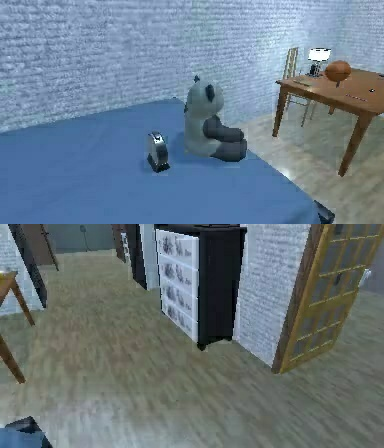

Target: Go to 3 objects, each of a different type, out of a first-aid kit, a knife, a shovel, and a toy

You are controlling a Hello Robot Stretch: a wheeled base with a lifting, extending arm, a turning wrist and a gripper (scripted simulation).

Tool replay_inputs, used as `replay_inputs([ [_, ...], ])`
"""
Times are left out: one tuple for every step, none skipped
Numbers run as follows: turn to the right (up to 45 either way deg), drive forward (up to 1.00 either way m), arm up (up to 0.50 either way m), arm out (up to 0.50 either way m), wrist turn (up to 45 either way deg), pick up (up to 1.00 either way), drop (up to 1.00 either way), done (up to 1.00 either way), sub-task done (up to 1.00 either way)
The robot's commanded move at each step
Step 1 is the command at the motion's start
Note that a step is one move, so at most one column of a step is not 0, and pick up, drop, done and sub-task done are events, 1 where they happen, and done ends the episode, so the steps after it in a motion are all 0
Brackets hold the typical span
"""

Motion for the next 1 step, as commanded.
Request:
replay_inputs([
  [45.0,0.0,0.0,0.0,0.0,0.0,0.0,0.0,0.0],
])
